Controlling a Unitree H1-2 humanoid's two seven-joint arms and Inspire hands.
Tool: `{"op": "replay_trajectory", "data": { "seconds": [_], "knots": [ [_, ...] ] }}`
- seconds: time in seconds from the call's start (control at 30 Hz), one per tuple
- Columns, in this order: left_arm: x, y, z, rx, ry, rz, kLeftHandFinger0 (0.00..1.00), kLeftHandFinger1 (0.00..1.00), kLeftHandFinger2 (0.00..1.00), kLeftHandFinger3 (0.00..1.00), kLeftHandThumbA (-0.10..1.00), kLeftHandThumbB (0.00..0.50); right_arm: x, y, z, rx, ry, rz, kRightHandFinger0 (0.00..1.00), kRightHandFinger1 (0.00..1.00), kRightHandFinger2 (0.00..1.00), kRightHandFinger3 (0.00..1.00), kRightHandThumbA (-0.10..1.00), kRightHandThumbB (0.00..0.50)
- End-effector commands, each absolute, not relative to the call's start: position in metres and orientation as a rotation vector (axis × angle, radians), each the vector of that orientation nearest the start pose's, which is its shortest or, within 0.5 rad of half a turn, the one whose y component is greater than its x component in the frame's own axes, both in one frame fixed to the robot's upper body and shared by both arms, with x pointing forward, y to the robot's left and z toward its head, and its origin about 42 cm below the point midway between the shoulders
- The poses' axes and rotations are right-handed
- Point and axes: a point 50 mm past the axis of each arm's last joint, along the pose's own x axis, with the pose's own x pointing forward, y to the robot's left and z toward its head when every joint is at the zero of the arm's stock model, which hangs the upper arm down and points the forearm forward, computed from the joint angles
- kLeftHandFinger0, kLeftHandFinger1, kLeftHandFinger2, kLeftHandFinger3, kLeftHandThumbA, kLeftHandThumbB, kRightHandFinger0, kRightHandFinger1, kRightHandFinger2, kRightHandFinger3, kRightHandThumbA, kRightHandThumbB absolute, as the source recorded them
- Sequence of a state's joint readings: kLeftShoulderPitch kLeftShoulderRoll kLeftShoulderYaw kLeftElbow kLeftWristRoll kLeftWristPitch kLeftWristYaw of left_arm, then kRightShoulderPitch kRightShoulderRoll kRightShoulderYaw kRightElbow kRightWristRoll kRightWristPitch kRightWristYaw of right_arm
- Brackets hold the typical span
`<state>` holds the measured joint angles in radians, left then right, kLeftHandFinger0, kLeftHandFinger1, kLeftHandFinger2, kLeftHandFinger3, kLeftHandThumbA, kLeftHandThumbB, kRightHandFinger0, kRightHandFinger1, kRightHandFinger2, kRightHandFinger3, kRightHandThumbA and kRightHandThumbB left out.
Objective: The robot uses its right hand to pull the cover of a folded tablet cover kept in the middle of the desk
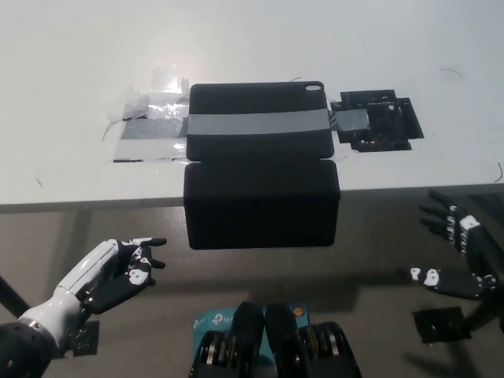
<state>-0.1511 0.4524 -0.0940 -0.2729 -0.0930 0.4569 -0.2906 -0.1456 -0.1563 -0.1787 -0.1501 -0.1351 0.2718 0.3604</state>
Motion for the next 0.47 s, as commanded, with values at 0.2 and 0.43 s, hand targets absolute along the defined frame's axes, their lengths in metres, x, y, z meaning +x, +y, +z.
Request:
{"op": "replay_trajectory", "data": {
  "seconds": [0.2,0.43],
  "knots": [
    [0.315,0.292,0.209,0.407,0.087,-0.382,0.63,0.73,0.88,1.0,1.0,0.106,0.331,-0.276,0.17,-0.256,-0.111,0.107,0.7,0.73,0.82,0.97,0.94,0.137],
    [0.317,0.293,0.211,0.398,0.078,-0.375,0.65,0.74,0.9,1.0,1.0,0.115,0.335,-0.27,0.176,-0.266,-0.126,0.113,0.67,0.69,0.82,0.99,0.96,0.121]
  ]
}}
